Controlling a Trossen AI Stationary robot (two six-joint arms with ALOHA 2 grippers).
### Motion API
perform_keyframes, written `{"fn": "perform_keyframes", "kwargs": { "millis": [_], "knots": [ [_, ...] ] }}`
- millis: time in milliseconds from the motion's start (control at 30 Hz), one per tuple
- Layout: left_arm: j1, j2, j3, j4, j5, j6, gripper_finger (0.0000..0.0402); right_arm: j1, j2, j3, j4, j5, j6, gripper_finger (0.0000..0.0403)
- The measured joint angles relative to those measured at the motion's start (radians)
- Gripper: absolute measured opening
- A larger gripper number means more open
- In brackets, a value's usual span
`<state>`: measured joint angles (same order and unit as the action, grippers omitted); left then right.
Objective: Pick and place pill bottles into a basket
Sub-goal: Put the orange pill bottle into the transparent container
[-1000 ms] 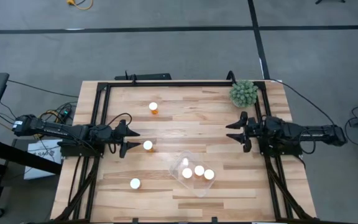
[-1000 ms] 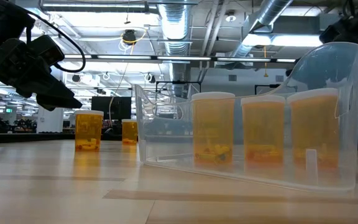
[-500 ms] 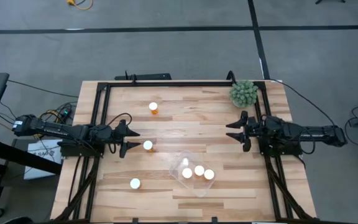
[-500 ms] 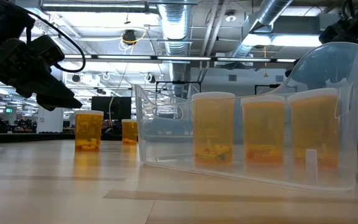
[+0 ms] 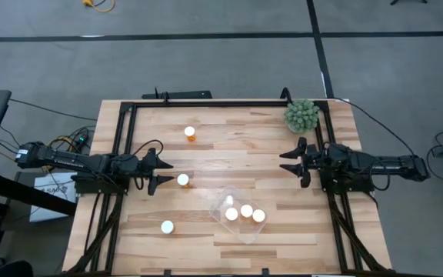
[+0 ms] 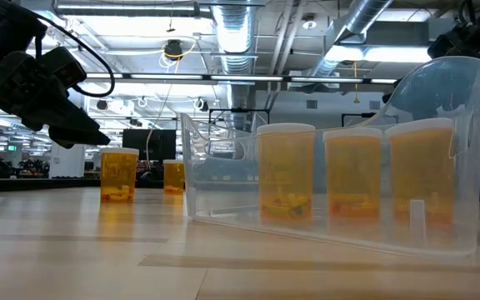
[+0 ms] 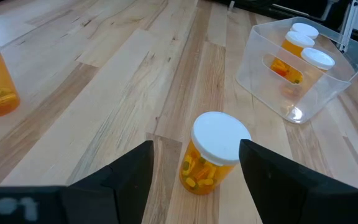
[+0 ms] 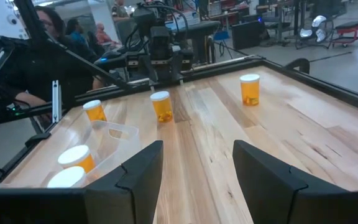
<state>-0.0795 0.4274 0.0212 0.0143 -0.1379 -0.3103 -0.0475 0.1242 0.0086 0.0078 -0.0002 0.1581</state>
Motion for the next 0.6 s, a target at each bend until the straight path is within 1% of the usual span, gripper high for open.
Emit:
{"fn": "perform_keyframes", "kwargs": {
  "millis": [400, 533, 600],
  "knots": [
    [0.000, 0.000, 0.000, 0.004, -0.006, -0.032, 0.0226, 0.000, 0.000, 0.000, 0.000, 0.001, 0.000, 0.0189],
    [0.000, 0.000, -0.003, 0.024, -0.005, -0.067, 0.0226, 0.000, 0.000, 0.000, 0.000, 0.001, 0.000, 0.0187],
    [0.000, 0.000, -0.003, 0.026, 0.013, -0.070, 0.0226, 0.000, 0.000, 0.000, 0.000, 0.001, 0.000, 0.0186]
  ]
}}
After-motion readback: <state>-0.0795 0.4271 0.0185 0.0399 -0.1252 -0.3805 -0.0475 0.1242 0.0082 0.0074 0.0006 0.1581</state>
